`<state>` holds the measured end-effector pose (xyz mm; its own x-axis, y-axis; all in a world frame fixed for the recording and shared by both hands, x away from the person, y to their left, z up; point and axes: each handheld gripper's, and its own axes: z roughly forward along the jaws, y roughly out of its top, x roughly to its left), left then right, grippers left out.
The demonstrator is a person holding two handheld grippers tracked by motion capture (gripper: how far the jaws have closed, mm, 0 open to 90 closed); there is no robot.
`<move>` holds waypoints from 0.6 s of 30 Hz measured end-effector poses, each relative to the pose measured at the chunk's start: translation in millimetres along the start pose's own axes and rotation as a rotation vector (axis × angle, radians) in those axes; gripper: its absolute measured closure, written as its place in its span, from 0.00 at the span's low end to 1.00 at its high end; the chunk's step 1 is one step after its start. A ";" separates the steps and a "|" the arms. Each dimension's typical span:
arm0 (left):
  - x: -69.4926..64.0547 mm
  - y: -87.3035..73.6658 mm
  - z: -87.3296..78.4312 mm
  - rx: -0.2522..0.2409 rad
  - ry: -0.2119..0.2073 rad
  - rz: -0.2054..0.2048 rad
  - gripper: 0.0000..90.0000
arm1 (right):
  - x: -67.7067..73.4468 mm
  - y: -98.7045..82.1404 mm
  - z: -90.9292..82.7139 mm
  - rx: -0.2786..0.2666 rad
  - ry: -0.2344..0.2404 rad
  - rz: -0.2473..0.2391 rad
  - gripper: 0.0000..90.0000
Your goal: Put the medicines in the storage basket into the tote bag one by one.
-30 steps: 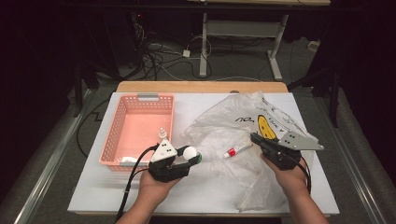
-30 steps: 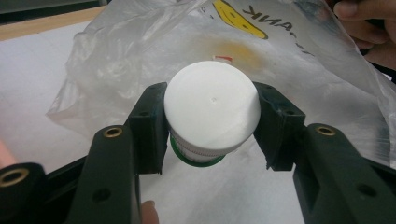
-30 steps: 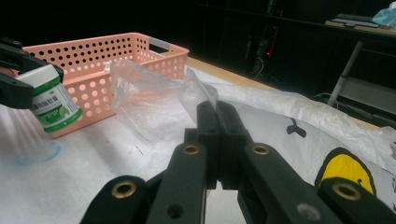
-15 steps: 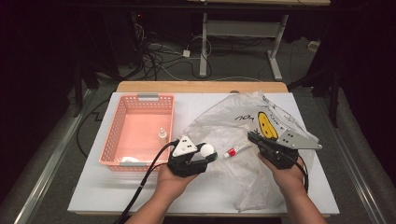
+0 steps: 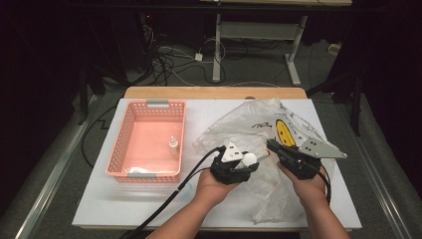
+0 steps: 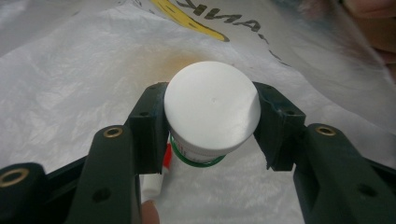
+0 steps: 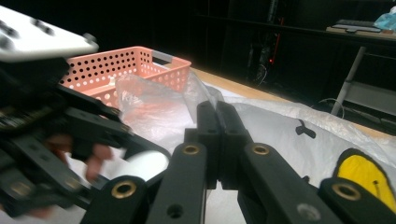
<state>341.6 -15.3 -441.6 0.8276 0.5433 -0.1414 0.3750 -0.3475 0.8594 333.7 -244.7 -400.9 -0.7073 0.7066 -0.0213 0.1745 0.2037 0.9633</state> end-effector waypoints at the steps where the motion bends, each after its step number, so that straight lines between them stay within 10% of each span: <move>1: -0.3 0.6 5.3 0.005 0.003 0.000 0.54 | -0.3 0.1 -0.8 0.000 -0.002 0.001 1.00; 18: 2.7 -6.6 55.7 0.034 0.005 -0.018 0.54 | -7.9 0.9 -7.7 -0.024 -0.019 0.026 1.00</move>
<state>364.6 -54.1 -475.0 0.8186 0.5533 -0.1541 0.4039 -0.3637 0.8394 334.2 -255.3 -397.8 -0.6892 0.7246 -0.0007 0.1760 0.1683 0.9699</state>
